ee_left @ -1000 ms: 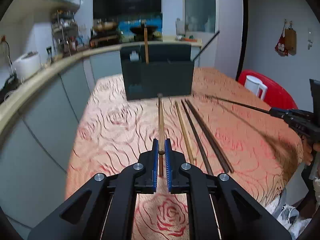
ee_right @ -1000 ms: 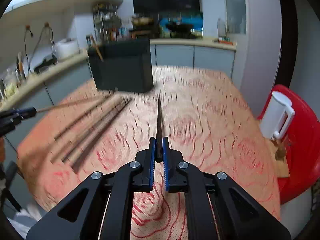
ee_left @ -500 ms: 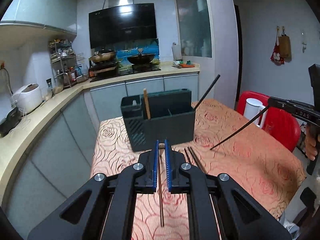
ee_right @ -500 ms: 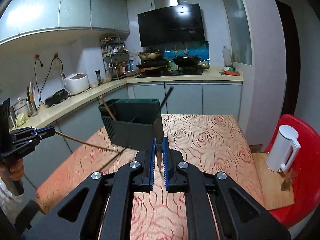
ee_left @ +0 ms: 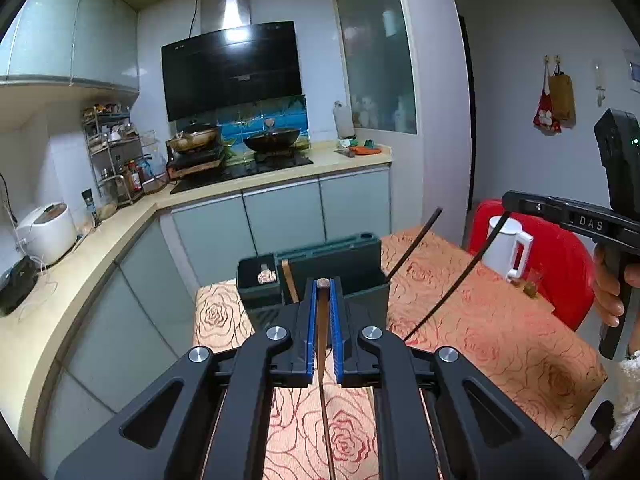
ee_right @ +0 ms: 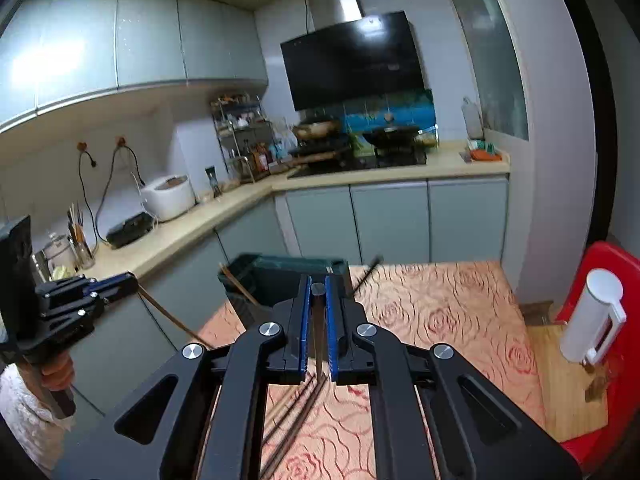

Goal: Organize utensils
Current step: 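Carry both chopsticks to the green holder and insert them with both tools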

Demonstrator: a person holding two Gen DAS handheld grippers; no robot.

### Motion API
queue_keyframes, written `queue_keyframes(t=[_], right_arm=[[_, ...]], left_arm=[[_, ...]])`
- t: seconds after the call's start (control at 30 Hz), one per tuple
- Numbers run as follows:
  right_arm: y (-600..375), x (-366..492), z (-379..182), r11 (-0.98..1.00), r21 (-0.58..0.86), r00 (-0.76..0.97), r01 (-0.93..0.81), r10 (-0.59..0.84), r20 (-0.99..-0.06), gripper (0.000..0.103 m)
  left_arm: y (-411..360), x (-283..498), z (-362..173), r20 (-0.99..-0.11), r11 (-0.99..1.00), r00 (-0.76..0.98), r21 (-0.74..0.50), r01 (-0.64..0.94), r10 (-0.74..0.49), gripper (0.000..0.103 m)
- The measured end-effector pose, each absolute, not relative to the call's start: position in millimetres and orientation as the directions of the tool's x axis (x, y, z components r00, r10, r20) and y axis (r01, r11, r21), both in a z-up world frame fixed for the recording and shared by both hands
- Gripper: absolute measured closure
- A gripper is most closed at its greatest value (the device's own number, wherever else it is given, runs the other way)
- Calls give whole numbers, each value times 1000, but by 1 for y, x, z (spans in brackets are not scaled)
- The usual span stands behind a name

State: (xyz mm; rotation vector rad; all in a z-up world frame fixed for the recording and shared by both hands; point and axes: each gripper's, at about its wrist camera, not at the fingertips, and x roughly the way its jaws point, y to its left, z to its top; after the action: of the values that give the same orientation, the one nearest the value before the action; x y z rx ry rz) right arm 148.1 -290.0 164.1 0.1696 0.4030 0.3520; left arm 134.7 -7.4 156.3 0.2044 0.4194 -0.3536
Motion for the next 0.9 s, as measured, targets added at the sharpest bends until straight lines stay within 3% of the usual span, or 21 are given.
queue_keyframes(t=[0.63, 0.9], right_arm=[[-284, 188, 233, 937, 211, 916, -277, 324, -237, 95], [-272, 223, 220, 956, 184, 923, -230, 274, -270, 95]], left_arm=[[-33, 174, 261, -298, 939, 909, 91, 331, -292, 97], [-41, 227, 240, -332, 960, 911, 50, 274, -243, 97]])
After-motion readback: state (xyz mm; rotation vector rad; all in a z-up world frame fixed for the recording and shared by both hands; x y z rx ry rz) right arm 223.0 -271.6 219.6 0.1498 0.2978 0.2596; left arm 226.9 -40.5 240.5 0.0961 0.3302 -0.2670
